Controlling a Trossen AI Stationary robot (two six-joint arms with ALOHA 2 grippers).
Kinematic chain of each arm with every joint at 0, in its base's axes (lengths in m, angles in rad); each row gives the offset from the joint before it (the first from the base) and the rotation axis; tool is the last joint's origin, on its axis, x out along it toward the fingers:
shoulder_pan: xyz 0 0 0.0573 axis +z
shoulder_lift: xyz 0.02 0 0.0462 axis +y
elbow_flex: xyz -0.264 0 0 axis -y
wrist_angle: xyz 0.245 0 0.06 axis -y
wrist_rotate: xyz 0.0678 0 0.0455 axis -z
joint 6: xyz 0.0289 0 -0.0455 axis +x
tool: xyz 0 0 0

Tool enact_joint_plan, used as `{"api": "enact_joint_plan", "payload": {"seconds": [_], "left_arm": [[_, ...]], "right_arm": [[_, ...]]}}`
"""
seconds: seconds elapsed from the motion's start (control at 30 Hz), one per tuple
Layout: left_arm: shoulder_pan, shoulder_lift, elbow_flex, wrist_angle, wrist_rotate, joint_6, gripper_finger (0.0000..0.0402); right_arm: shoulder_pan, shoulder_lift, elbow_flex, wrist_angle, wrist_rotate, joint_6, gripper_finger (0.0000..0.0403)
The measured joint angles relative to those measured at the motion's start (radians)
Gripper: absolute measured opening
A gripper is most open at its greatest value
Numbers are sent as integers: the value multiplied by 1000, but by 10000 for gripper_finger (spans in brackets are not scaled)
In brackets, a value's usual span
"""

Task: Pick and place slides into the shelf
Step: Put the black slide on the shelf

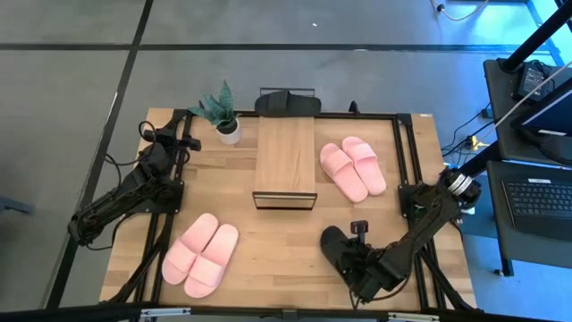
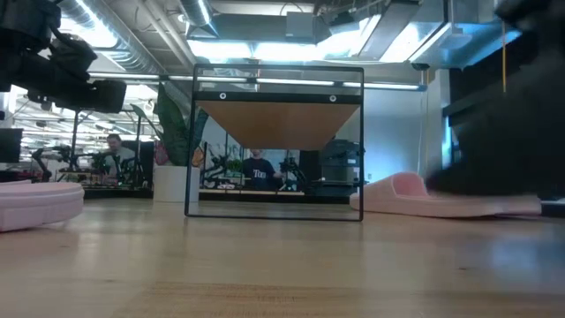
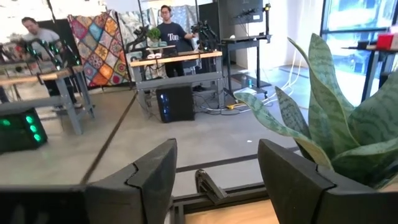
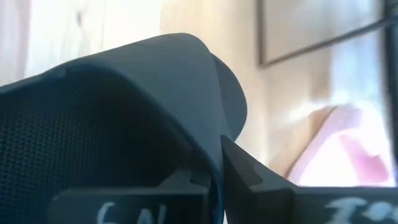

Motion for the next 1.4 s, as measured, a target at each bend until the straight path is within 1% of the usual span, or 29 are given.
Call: {"api": "enact_joint_plan", "payload": {"seconds": [0.1, 0.2, 0.3, 0.4, 0.47, 0.6, 0.67, 0.7, 0.8, 0.97, 1.07, 1.13, 1.27, 1.33, 1.4], "left_arm": [[0, 0, 0, 0, 0, -21, 217], [0, 0, 0, 0, 0, -15, 217], [0, 0, 0, 0, 0, -14, 217], [0, 0, 0, 0, 0, -14, 217], [0, 0, 0, 0, 0, -14, 217], [0, 0, 0, 0, 0, -14, 217], [0, 0, 0, 0, 0, -14, 217], [0, 0, 0, 0, 0, -15, 217], [0, 0, 0, 0, 0, -14, 217], [0, 0, 0, 0, 0, -14, 217], [0, 0, 0, 0, 0, -14, 217], [0, 0, 0, 0, 0, -14, 217], [0, 0, 0, 0, -1, -14, 217], [0, 0, 0, 0, 0, -14, 217], [0, 0, 0, 0, 0, -14, 217]], "right_arm": [[3, -95, 0, -2, 74, -45, 14], [3, -190, 0, -4, 176, -130, 14], [-18, -282, 0, -6, 287, -279, 14], [-73, -375, 0, 2, 382, -458, 14], [-127, -440, 0, 24, 398, -585, 14], [-282, -562, 0, 122, 373, -828, 16], [-375, -612, 0, 195, 326, -967, 18], [-420, -630, 0, 232, 279, -1044, 17], [-558, -658, 0, 391, 88, -1282, 13], [-782, -640, 1, 614, -191, -1680, 13], [-920, -600, 1, 712, -354, -1867, 13], [-1010, -565, 1, 779, -450, -1964, 13], [-1166, -484, 1, 882, -590, -2087, 13], [-1219, -446, 1, 927, -632, -2116, 13], [-1256, -411, 1, 966, -638, -2120, 13]]}}
